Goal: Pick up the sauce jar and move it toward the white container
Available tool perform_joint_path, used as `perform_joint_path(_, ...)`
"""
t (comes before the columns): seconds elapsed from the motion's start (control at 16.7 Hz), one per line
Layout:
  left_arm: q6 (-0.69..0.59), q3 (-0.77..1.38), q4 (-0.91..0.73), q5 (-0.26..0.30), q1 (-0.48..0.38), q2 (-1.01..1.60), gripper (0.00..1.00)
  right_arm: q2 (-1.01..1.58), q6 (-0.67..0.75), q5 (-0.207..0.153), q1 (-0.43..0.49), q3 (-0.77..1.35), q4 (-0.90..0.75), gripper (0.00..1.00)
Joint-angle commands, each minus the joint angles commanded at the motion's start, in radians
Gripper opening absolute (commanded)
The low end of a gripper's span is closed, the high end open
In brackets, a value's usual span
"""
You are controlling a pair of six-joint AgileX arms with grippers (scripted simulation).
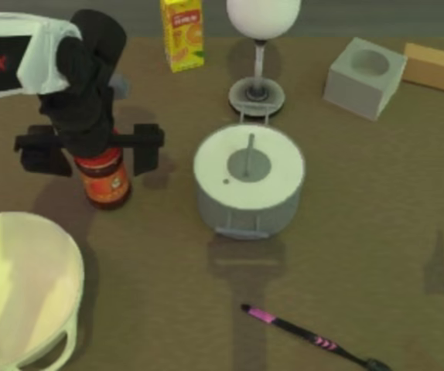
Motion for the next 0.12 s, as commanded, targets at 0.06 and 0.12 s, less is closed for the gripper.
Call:
perform_joint_path(0.06,0.000,0.000,0.000,0.000,0.000,0.000,1.00,0.000,0.000,0.000,0.000,0.000,0.000,1.00)
perform_joint_path(0.12,0.000,0.000,0.000,0.000,0.000,0.000,1.00,0.000,0.000,0.000,0.000,0.000,0.000,1.00)
